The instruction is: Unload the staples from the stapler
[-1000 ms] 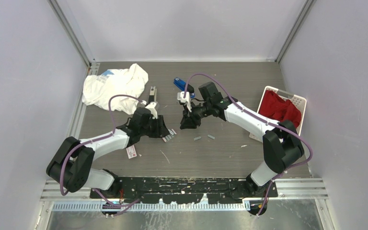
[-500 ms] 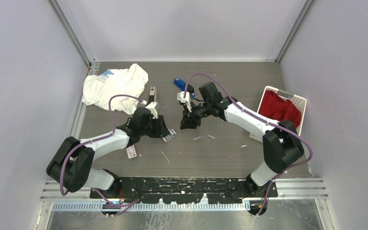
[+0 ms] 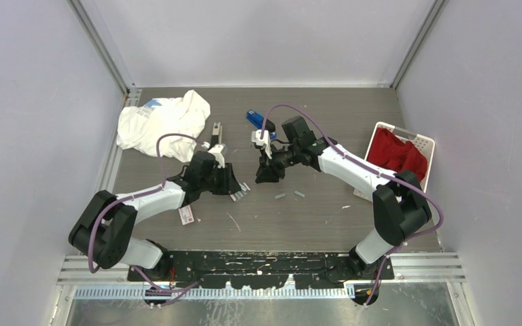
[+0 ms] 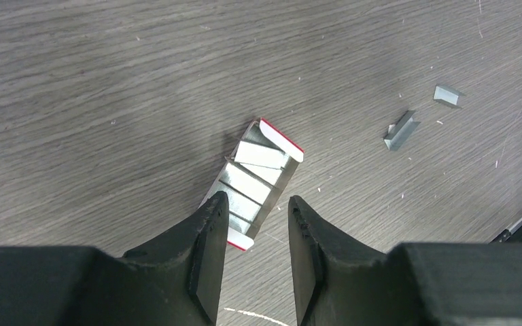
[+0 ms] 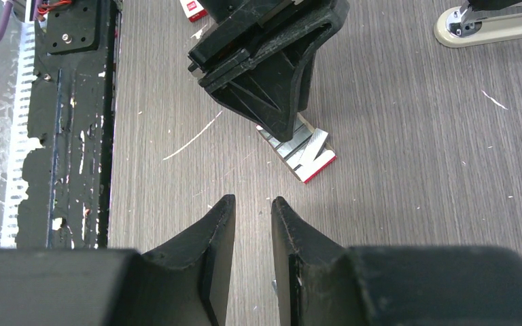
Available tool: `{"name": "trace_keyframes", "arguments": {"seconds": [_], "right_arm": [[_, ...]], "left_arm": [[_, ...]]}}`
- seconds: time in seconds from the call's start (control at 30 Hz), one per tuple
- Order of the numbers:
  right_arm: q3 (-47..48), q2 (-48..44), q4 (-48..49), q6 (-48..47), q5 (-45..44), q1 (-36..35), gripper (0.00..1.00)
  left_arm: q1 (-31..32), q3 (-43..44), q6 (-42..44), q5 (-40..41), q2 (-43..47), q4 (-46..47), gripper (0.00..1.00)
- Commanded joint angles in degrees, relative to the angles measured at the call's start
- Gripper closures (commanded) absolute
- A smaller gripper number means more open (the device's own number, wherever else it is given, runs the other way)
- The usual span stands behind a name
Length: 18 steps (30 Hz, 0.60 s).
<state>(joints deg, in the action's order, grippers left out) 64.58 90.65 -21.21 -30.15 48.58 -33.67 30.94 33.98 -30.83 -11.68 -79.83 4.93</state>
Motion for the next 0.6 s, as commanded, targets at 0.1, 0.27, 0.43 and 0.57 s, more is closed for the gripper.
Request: {"name": "trace_keyframes", "arguments": {"seconds": [0.1,0.27,0.43,0.57], "right_arm": [[0.0,-1.6,1.4,-1.0,-0.1,-0.2,0.68],[0.0,-1.5,1.4,-1.1,-0.1,-0.2,0.68],[0.0,-1.4,1.4,-1.1,-0.2,-0.1,0.68],[0.0,-1.4,1.4,-1.1,-0.2,-0.1,0.68]], "left_arm": [[-0.4,4.1,1.0,-0.3,-1.6,1.4,0.64],[-0.3,5.6,1.5,0.8,-2.3,0.0,0.69],[-0.1,7.8,2.0,2.0,-4.4,-2.0,0.78],[0.1,10.0,2.8,3.8,-6.5,-3.9,0.84]]}}
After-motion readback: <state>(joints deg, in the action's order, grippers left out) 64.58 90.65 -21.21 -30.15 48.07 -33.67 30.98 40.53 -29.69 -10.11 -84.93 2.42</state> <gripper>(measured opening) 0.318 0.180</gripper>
